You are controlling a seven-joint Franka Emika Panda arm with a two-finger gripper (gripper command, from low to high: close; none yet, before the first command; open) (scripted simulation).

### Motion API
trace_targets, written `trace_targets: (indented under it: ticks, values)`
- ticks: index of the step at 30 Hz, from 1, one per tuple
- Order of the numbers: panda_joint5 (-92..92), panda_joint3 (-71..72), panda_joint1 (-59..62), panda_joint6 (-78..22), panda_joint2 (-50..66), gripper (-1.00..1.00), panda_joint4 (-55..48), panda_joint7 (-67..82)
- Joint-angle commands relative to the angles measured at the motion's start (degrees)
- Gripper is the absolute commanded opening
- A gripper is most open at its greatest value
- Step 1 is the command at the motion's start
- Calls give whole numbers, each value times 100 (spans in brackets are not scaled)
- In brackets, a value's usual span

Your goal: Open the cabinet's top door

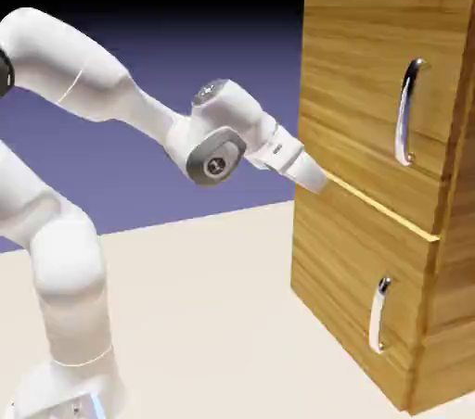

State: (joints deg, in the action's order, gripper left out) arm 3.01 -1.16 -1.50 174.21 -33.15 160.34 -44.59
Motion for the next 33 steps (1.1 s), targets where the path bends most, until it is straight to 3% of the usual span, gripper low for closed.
trace_targets:
  ticks: [1, 33]
  values:
    - [250, -97, -68, 16, -41, 0, -55, -177]
    - [8223, -3186, -2233, 543, -1348, 0, -1819, -5842]
